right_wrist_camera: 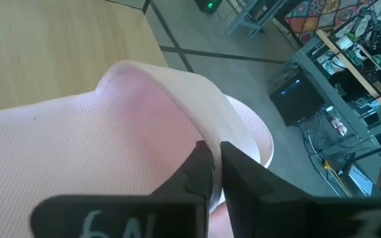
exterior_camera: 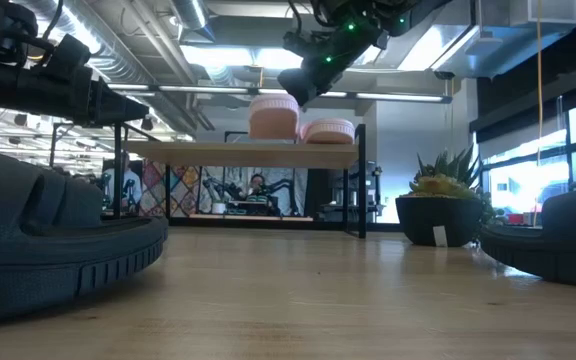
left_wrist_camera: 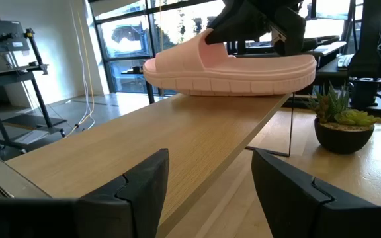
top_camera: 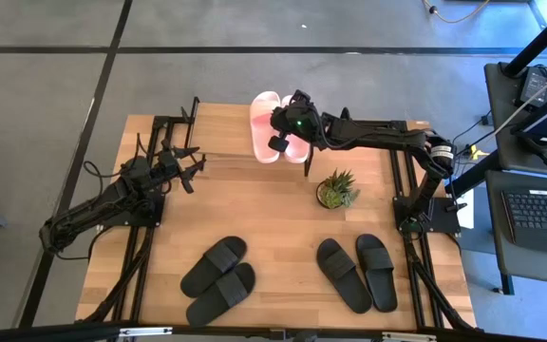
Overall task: Pick and place slides into the shelf
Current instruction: Put the pink slide on the shelf
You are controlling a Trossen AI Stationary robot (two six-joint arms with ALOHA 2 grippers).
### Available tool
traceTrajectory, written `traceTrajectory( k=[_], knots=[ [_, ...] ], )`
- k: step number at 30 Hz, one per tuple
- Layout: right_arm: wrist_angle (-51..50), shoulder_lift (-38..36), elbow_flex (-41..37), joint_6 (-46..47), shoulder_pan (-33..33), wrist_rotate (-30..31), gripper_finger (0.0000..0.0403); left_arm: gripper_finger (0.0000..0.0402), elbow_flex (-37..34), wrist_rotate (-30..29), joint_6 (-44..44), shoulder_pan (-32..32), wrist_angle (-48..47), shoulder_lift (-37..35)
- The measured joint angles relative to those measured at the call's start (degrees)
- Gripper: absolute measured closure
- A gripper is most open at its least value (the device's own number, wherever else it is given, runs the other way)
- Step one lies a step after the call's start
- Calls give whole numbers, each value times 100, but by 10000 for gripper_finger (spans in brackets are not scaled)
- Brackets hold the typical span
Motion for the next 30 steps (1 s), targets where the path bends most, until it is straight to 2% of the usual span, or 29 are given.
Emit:
traceTrajectory(
  k=[5, 14, 24, 30],
  knots=[
    [0, 0, 0, 2, 2, 0, 354, 193, 0, 0, 0, 1, 0, 1],
    [0, 2, 2, 132, 0, 0, 288, 193, 0, 0, 2, 1, 1, 0],
    [184, 4, 4, 29, 0, 19, 264, 193, 0, 0, 2, 1, 0, 1],
    [214, 4, 7, 20, 0, 20, 234, 193, 0, 0, 2, -1, 0, 0]
  ],
)
